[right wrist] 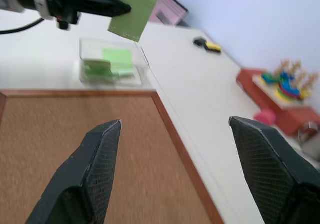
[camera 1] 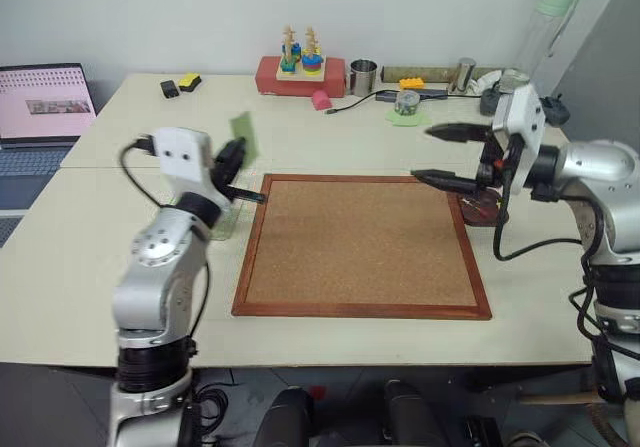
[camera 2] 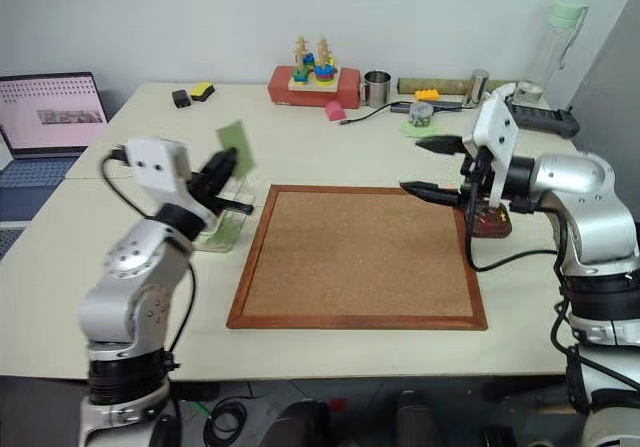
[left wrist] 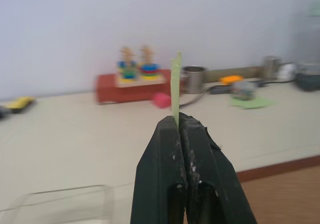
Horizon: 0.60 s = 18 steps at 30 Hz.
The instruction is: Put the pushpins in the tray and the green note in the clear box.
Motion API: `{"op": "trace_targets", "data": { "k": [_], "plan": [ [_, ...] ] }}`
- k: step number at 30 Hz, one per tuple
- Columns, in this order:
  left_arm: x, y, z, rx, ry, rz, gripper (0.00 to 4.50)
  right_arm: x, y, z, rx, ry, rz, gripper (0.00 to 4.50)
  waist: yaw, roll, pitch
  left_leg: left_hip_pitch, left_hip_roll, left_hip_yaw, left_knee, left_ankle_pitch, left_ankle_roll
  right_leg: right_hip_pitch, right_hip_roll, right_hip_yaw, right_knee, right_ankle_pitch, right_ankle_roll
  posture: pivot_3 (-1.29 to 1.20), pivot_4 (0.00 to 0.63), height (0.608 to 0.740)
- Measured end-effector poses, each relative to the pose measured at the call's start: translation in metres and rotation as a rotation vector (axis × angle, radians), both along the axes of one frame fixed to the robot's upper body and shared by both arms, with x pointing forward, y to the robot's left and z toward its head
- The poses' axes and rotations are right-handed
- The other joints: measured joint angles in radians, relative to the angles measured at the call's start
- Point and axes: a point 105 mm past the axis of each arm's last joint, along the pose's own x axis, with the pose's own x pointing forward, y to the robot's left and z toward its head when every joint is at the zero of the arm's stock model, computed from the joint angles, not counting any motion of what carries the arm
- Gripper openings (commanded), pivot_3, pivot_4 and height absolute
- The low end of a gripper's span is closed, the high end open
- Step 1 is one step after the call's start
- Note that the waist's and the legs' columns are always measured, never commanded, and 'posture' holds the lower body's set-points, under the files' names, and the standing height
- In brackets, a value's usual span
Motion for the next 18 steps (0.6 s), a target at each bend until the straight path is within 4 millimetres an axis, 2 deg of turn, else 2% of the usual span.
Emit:
{"op": "trace_targets", "data": {
  "k": [3, 7, 13, 18],
  "plan": [
    [0.005, 0.029, -0.009, 0.020, 0.042, 0.133, 0.00, -0.002, 0.012, -0.006, 0.001, 0.040, 0.052, 3.61, 0.011, 0.000, 0.000, -0.001, 0.000, 0.000, 0.000, 0.000, 0.000, 0.000, -0.001, 0.000, 0.000, 0.001, -0.001, 0.00, 0.150, 0.740],
    [0.012, 0.045, -0.027, 0.025, 0.111, 0.211, 0.00, -0.003, 0.015, -0.009, -0.002, 0.057, 0.068, 3.61, 0.022, 0.000, 0.000, -0.001, -0.001, 0.000, 0.000, 0.000, 0.000, -0.001, -0.002, 0.000, -0.001, 0.002, -0.001, 0.00, 0.150, 0.740],
    [0.018, 0.056, -0.046, 0.023, 0.185, 0.256, 1.09, -0.004, 0.015, -0.013, -0.006, 0.083, 0.066, 3.64, 0.023, 0.000, 0.000, -0.001, 0.000, 0.000, 0.000, 0.000, 0.000, -0.001, -0.002, 0.000, 0.000, 0.002, -0.001, 0.00, 0.150, 0.740],
    [0.019, 0.054, -0.042, 0.021, 0.177, 0.246, 1.87, -0.007, 0.013, -0.019, -0.020, 0.116, 0.060, 3.64, 0.024, 0.000, 0.000, -0.001, 0.000, 0.000, 0.000, 0.000, 0.000, -0.001, -0.002, 0.000, 0.000, 0.002, -0.001, 0.00, 0.150, 0.740]
  ]
}}
